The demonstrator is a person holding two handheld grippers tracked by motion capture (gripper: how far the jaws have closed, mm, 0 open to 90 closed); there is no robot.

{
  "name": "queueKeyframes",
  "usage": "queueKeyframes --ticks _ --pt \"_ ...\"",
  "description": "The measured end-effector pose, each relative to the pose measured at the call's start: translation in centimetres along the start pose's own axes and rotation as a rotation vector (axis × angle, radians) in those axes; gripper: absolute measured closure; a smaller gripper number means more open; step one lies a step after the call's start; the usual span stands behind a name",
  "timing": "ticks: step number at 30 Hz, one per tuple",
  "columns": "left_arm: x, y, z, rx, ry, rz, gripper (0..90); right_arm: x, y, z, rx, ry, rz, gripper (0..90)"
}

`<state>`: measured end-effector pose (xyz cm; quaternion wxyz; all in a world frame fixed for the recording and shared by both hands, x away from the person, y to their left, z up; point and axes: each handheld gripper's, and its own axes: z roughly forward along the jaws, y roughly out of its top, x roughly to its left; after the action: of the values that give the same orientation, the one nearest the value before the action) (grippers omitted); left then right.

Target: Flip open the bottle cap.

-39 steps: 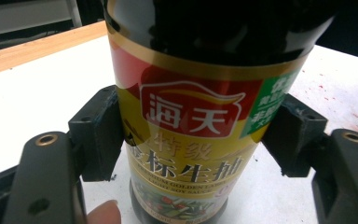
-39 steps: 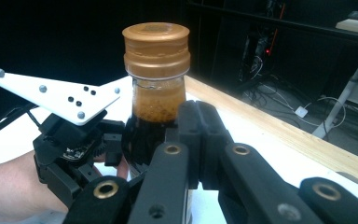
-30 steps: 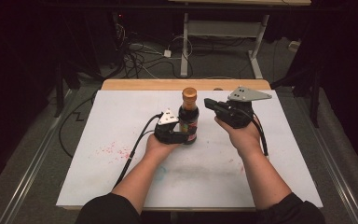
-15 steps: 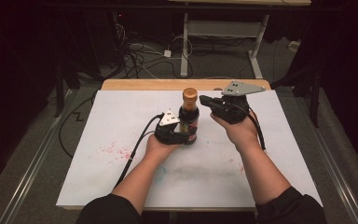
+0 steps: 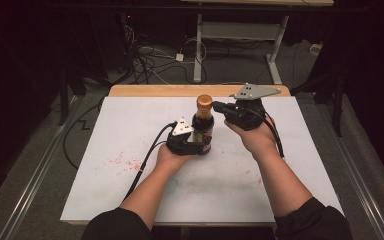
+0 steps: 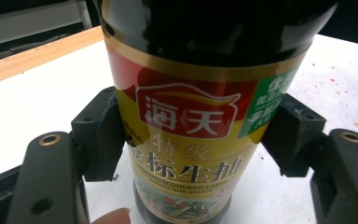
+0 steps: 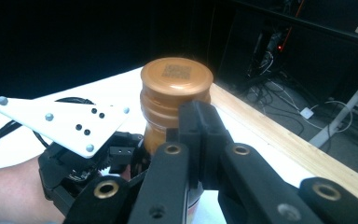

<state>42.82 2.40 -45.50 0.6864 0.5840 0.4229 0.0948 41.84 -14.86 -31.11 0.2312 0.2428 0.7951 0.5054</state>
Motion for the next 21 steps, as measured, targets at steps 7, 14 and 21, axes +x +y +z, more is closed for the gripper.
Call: queueKeyframes --ticks 7,14,21 --pt "-0.05 0.01 -0.02 0.005 0.01 0.008 28.9 0.02 0.39 0.19 0.018 -0.006 -0.022 90.0" --pt "-0.07 0.01 0.0 0.009 0.018 0.014 29.3 0.13 0.65 0.37 0.027 -0.011 -0.025 90.0" --pt "-0.18 -0.04 0.0 0.013 0.025 0.025 29.4 0.15 0.65 0.45 0.026 -0.015 -0.028 90.0"
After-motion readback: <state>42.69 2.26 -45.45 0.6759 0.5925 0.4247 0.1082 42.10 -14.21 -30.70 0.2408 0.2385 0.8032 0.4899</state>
